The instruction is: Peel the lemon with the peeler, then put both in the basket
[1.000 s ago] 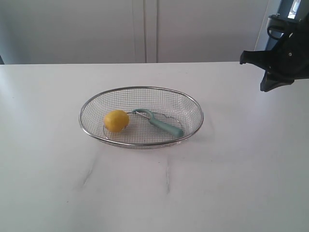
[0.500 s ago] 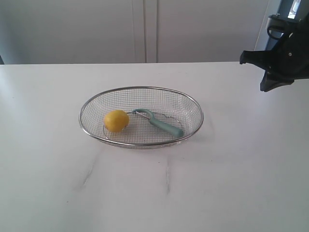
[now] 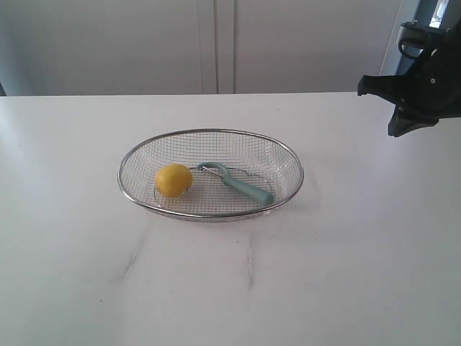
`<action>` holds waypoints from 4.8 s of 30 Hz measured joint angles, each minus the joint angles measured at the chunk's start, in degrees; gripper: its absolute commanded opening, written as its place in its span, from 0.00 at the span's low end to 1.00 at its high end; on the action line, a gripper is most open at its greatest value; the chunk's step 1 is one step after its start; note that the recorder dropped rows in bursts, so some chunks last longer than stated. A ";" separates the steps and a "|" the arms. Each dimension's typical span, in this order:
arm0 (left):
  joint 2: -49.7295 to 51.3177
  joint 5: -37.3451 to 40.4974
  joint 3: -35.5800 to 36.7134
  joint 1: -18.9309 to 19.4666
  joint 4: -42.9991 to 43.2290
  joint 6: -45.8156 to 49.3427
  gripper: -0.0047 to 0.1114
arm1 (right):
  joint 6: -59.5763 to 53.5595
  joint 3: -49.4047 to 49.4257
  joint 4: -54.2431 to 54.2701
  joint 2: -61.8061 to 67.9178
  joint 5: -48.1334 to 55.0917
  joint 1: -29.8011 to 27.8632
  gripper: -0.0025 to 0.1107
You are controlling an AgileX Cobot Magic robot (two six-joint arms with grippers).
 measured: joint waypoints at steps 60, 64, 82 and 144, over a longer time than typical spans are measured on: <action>-10.07 -7.87 17.28 0.00 1.05 0.11 0.04 | 0.00 0.00 0.00 0.00 -1.93 0.00 0.02; -10.07 -7.87 17.28 0.00 1.05 0.11 0.04 | 0.00 0.00 0.00 0.00 -2.05 0.00 0.02; -10.07 -7.87 17.28 0.00 1.05 0.11 0.04 | 0.00 0.00 0.23 0.00 -2.27 0.00 0.02; -10.07 -7.98 17.28 0.00 1.05 0.11 0.04 | -6.72 0.00 -3.87 -61.45 2.29 0.00 0.02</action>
